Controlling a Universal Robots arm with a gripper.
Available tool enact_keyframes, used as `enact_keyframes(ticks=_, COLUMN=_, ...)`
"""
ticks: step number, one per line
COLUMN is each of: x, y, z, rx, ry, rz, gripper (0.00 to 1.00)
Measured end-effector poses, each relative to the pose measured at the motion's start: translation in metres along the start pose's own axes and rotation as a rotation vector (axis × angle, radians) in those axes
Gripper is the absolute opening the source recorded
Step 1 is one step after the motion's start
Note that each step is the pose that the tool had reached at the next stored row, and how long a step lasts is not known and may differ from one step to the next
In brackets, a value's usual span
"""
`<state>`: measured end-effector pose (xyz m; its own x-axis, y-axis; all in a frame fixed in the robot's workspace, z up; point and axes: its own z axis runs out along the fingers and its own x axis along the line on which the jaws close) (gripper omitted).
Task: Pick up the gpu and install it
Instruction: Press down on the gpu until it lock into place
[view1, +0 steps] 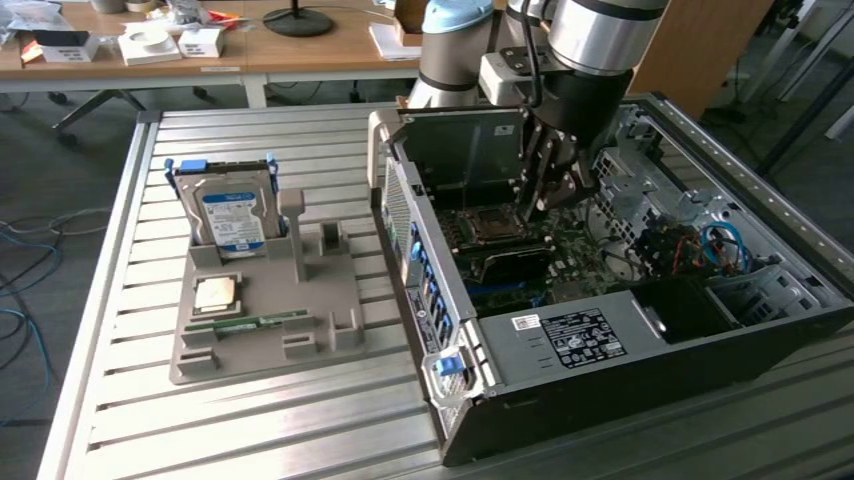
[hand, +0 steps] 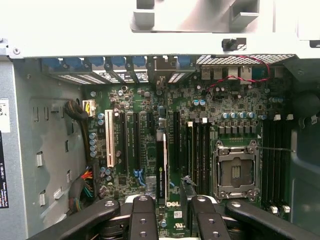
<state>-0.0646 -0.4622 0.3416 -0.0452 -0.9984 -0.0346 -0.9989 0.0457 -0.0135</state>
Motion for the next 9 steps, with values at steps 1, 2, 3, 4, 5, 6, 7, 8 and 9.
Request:
enact_keyframes(ticks=1, x=0.0000, y=0.0000, z=0.0000, rx=0.0000, ry=0.0000, rz=0.000, gripper=0.33)
enact_keyframes(ticks=2, x=0.0000, y=0.0000, z=0.0000, rx=0.0000, ry=0.0000, rz=0.000, gripper=0.33)
enact_keyframes(ticks=3, x=0.0000, y=0.0000, z=0.0000, rx=0.0000, ry=0.0000, rz=0.000, gripper=0.33)
enact_keyframes(ticks=4, x=0.0000, y=0.0000, z=0.0000, rx=0.0000, ry=0.0000, rz=0.000, gripper=0.33)
enact_keyframes(ticks=5, x=0.0000, y=0.0000, z=0.0000, rx=-0.0001, ry=0.0000, rz=0.000, gripper=0.33)
enact_keyframes(ticks=6, x=0.0000, y=0.0000, z=0.0000, rx=-0.0001, ry=0.0001, rz=0.000, gripper=0.33)
enact_keyframes(ticks=7, x=0.0000, y=0.0000, z=0.0000, rx=0.0000, ry=0.0000, rz=0.000, gripper=0.33)
enact_keyframes(ticks=8, x=0.0000, y=0.0000, z=0.0000, rx=0.0000, ry=0.0000, rz=0.000, gripper=0.32)
enact_keyframes(ticks=9, x=0.0000, y=0.0000, z=0.0000, rx=0.0000, ry=0.0000, rz=0.000, gripper=0.32)
